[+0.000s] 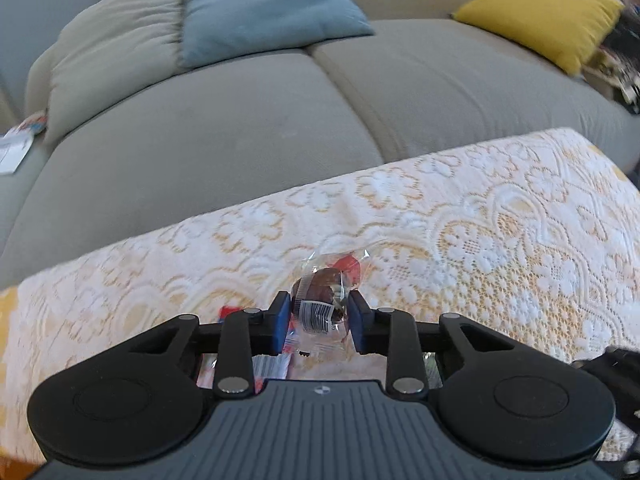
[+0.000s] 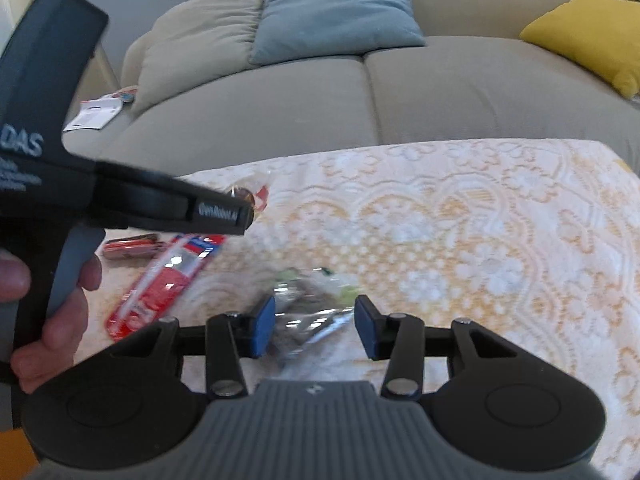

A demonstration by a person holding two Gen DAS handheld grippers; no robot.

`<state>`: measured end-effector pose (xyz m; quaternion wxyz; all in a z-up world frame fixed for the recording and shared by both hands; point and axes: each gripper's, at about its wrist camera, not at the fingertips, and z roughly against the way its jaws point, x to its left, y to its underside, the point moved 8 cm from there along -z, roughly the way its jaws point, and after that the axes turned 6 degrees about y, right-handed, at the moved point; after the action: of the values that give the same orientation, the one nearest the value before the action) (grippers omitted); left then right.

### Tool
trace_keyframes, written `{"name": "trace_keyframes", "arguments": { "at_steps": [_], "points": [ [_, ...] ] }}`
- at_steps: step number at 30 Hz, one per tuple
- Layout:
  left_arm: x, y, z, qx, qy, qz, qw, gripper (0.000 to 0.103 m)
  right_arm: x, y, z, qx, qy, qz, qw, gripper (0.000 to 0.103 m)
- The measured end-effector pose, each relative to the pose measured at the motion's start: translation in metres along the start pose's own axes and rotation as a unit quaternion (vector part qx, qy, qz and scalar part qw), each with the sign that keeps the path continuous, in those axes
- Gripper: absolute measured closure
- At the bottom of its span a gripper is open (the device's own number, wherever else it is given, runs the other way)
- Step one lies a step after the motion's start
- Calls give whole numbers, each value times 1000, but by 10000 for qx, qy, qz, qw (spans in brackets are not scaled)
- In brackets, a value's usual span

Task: Organize snacks
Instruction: 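Grasp the clear bag of brown candy with the left gripper while the right grasps the clear nut bag, then carry both clear bags over the box with both grippers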

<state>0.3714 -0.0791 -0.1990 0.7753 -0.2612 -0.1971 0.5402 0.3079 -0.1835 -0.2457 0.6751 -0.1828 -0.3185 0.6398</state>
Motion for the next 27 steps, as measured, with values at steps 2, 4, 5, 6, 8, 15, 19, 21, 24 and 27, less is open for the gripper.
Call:
{"name": "trace_keyframes", "arguments": {
  "at_steps": [2,4,5,6,8,15,19,21,24,27],
  "points": [
    [6,5,8,10,-43,121,9999,69,6,3,-2,56,-40,-98,9999,48],
    [12,11,16,-42,-113,258,9996,69,12,6,-6,143,-36,-144,9998,45],
    [15,14,20,-63,-114,343,9993,69,13,6,-10,207,1,-205,9996,45],
    [18,15,23,-83,-109,433,9990,69,13,6,-12,239,53,-298,9993,44],
    [24,19,30,-113,-87,646,9978,69,14,4,-14,237,199,-455,9985,42],
    [38,32,43,-22,-149,1082,9940,69,26,8,-19,119,925,-546,9941,38],
    [39,37,52,-28,-121,1176,9930,69,29,12,-24,152,1085,-597,9922,37],
    [38,39,55,-19,-115,1210,9926,69,31,12,-25,176,1142,-481,9921,38],
    [38,42,60,-9,-89,1281,9917,69,31,11,-25,166,1072,-453,9931,42],
    [38,44,65,-9,-73,1297,9915,69,32,11,-22,177,1013,-389,9939,49]
  ]
}}
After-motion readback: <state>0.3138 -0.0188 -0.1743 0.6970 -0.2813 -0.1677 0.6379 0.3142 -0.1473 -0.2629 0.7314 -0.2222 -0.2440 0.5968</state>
